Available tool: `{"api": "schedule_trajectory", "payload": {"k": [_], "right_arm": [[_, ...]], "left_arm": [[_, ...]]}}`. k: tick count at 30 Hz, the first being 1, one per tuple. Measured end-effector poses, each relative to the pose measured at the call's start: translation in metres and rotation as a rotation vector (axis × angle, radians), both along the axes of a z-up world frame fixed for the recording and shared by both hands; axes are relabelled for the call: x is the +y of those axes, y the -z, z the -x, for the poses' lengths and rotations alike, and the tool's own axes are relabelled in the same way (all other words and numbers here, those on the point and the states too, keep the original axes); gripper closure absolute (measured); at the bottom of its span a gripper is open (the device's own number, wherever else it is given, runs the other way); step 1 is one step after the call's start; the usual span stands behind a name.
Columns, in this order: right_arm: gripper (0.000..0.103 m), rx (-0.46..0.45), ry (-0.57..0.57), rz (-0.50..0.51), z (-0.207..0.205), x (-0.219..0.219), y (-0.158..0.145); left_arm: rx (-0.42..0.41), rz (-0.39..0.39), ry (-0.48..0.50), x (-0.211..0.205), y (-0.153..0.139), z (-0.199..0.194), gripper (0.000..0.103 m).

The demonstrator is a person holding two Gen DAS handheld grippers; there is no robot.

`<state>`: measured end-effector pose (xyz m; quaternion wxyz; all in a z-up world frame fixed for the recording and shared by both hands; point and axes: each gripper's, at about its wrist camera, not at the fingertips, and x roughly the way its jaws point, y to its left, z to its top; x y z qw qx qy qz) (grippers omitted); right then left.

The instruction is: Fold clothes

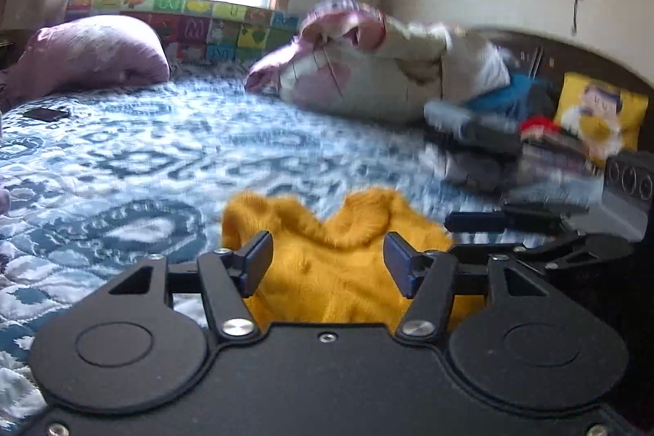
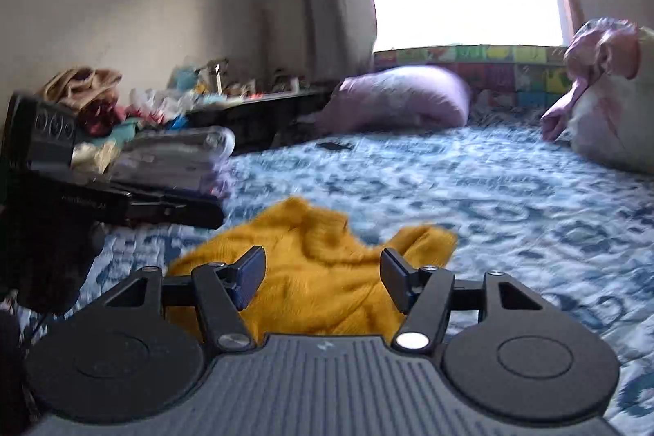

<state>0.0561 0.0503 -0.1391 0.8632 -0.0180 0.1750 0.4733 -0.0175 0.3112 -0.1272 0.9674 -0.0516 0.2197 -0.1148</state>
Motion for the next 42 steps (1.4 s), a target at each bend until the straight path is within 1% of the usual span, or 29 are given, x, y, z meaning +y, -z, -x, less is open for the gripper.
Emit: {"api": "schedule_trajectory", "payload": {"k": [2, 4, 5, 7, 9, 11, 13, 15, 16, 17, 18, 20, 23, 26, 28, 30, 33, 35, 37, 39, 40, 42], "right_arm": [[0.039, 0.054, -0.014, 0.043, -0.009, 0.006, 0.015], [0.034, 0.109, -0.027, 0.07, -0.02, 0.011, 0.031], [0.03, 0.115, -0.031, 0.081, -0.023, 0.013, 0.038], [0.028, 0.117, -0.024, 0.094, -0.027, 0.02, 0.04], [0.028, 0.105, -0.017, 0.111, -0.023, 0.025, 0.04], [0.028, 0.092, -0.016, 0.129, -0.017, 0.023, 0.034], [0.031, 0.052, -0.029, 0.122, -0.009, 0.015, 0.018], [0.033, -0.001, -0.03, 0.08, -0.002, 0.005, 0.001], [0.033, -0.024, -0.012, 0.069, -0.004, 0.002, -0.004], [0.032, -0.047, 0.013, 0.067, -0.007, 0.003, -0.007], [0.032, -0.071, 0.034, 0.068, -0.012, 0.005, -0.009], [0.032, -0.099, 0.049, 0.059, -0.027, 0.012, -0.008], [0.032, -0.056, 0.051, 0.017, -0.054, 0.018, 0.0], [0.031, 0.023, 0.032, 0.033, -0.074, 0.026, 0.021], [0.031, 0.065, 0.005, 0.048, -0.078, 0.032, 0.035], [0.031, 0.073, 0.0, 0.064, -0.079, 0.037, 0.041], [0.031, 0.106, -0.005, 0.067, -0.082, 0.039, 0.044], [0.031, 0.114, -0.007, 0.068, -0.082, 0.04, 0.045], [0.031, 0.103, -0.002, 0.067, -0.08, 0.039, 0.042], [0.034, 0.067, 0.014, 0.031, -0.071, 0.03, 0.031], [0.04, 0.045, 0.023, 0.006, -0.066, 0.024, 0.024], [0.04, 0.005, 0.011, -0.016, -0.052, 0.012, 0.008]], "left_arm": [[0.07, -0.063, 0.031, -0.004, 0.019, -0.012, 0.045], [0.111, -0.149, 0.05, -0.01, 0.035, -0.022, 0.04], [0.114, -0.148, 0.059, -0.01, 0.038, -0.026, 0.04], [0.127, -0.141, 0.068, -0.004, 0.043, -0.031, 0.035], [0.132, -0.131, 0.071, -0.002, 0.044, -0.03, 0.035], [0.119, -0.147, 0.071, -0.004, 0.037, -0.023, 0.035], [0.078, -0.187, 0.061, -0.007, 0.021, -0.01, 0.035], [0.009, -0.207, 0.026, -0.005, 0.005, -0.001, 0.038], [-0.025, -0.193, 0.007, -0.002, -0.002, 0.0, 0.038], [-0.048, -0.158, -0.001, 0.001, -0.006, -0.004, 0.038], [-0.064, -0.144, 0.001, 0.003, -0.007, -0.011, 0.038], [-0.083, -0.154, 0.013, 0.002, -0.005, -0.027, 0.038], [-0.054, -0.14, 0.051, 0.004, 0.012, -0.048, 0.039], [0.004, -0.172, 0.068, 0.003, 0.032, -0.058, 0.039], [0.04, -0.166, 0.063, 0.003, 0.037, -0.062, 0.039], [0.057, -0.146, 0.059, 0.005, 0.042, -0.066, 0.039], [0.06, -0.119, 0.054, 0.005, 0.05, -0.067, 0.038], [0.058, -0.115, 0.054, 0.005, 0.049, -0.065, 0.038], [0.046, -0.122, 0.051, 0.004, 0.045, -0.062, 0.038], [0.019, -0.126, 0.042, 0.004, 0.032, -0.054, 0.039], [0.0, -0.134, 0.04, 0.003, 0.023, -0.048, 0.042], [-0.046, -0.145, 0.072, -0.001, 0.004, -0.03, 0.044]]}}
